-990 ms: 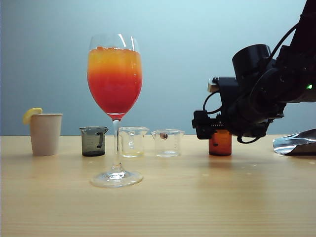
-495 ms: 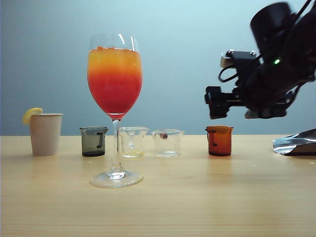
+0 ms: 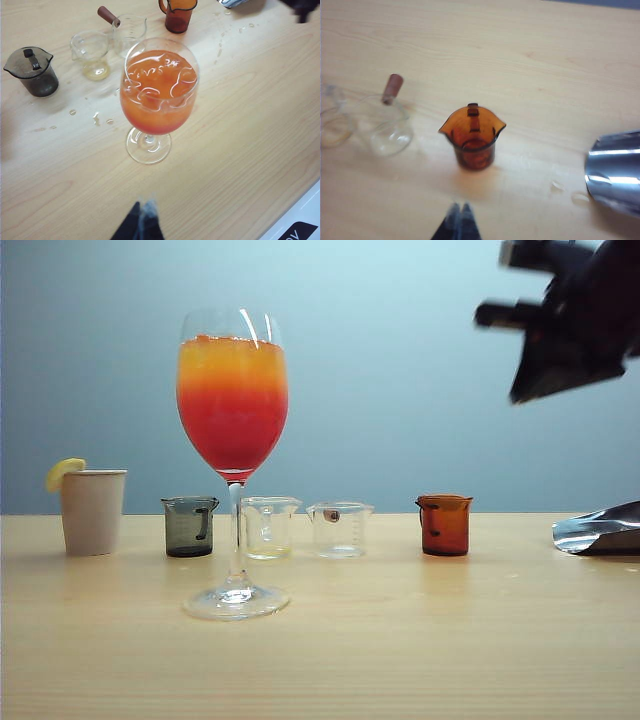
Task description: Pick up the fourth measuring cup from the left, pour the grenadine inside into the goblet, and finally put the measuring cup back in its original place.
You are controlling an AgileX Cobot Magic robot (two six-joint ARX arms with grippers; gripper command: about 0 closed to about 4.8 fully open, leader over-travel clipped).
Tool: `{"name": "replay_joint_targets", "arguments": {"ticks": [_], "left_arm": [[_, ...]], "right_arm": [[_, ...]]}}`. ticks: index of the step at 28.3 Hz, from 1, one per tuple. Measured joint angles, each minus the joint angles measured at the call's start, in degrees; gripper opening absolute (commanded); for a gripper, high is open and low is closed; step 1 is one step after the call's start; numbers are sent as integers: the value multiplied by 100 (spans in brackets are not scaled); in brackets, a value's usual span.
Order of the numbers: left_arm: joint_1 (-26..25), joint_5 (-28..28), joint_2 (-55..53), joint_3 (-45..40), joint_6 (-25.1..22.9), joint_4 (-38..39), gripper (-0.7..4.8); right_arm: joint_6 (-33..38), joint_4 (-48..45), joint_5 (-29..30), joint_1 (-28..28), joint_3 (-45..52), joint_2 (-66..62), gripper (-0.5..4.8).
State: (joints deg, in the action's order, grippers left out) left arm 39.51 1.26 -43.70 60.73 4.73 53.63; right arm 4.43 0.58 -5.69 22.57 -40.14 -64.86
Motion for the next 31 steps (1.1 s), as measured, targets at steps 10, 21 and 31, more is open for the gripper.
{"name": "replay_joint_targets", "arguments": {"ticks": [10, 21, 31], "left_arm": [[0, 22, 0, 2, 122, -426, -6], [0, 22, 1473, -1285, 131, -1405, -5], [0, 227, 3445, -3593, 614, -3119, -6]], "right_arm": [[-131, 2122, 428, 0, 26, 2787, -5], [-120, 2896, 426, -2, 522, 5023, -5], [205, 2935, 437, 0, 1744, 6151, -5]]}}
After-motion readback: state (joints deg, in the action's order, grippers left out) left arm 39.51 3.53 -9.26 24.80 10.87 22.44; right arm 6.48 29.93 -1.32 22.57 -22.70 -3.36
